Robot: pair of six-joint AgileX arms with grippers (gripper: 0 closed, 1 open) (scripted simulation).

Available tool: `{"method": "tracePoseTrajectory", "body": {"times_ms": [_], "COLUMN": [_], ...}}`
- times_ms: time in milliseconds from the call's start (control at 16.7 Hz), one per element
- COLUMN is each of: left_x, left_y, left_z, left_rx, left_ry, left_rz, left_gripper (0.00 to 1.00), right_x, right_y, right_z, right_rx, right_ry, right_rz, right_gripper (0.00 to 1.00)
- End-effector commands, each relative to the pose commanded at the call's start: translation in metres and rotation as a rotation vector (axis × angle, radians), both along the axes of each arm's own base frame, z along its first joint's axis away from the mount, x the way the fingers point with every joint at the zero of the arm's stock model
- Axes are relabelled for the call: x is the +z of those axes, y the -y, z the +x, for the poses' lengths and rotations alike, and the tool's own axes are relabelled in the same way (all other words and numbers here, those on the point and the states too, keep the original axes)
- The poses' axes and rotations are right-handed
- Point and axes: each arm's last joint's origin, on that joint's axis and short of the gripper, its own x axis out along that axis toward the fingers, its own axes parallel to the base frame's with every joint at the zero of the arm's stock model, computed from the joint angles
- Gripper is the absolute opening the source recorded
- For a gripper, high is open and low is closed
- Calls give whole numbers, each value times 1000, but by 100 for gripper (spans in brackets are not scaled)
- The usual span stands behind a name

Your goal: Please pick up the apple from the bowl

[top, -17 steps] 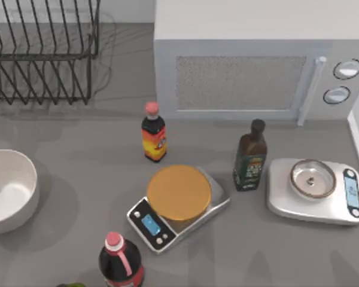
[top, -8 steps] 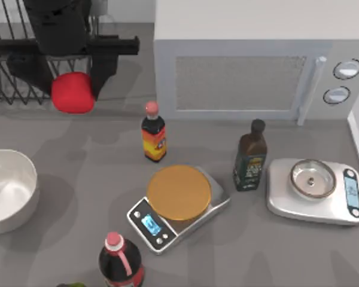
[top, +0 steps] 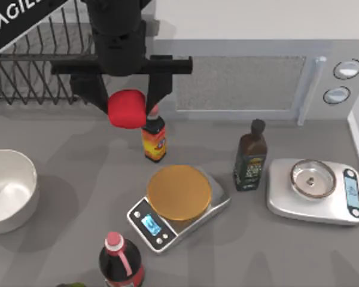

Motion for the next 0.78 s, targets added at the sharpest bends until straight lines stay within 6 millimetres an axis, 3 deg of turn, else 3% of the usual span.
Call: {"method": "tracePoseTrajectory", "body": {"times_ms": [360, 780], "left_x": [-16, -88], "left_y": [0, 0], "left_z": [-4, -4], "left_rx": [-13, -16], "left_ry": [7, -13], "left_rz": [11, 25], "left_gripper": [0, 0], "right_x": [0, 0], "right_y": [0, 0], "right_z": [0, 0], "right_rx": [0, 0], "right_ry": [0, 0], "right_rz": [0, 0], "right_gripper": [100, 100]}}
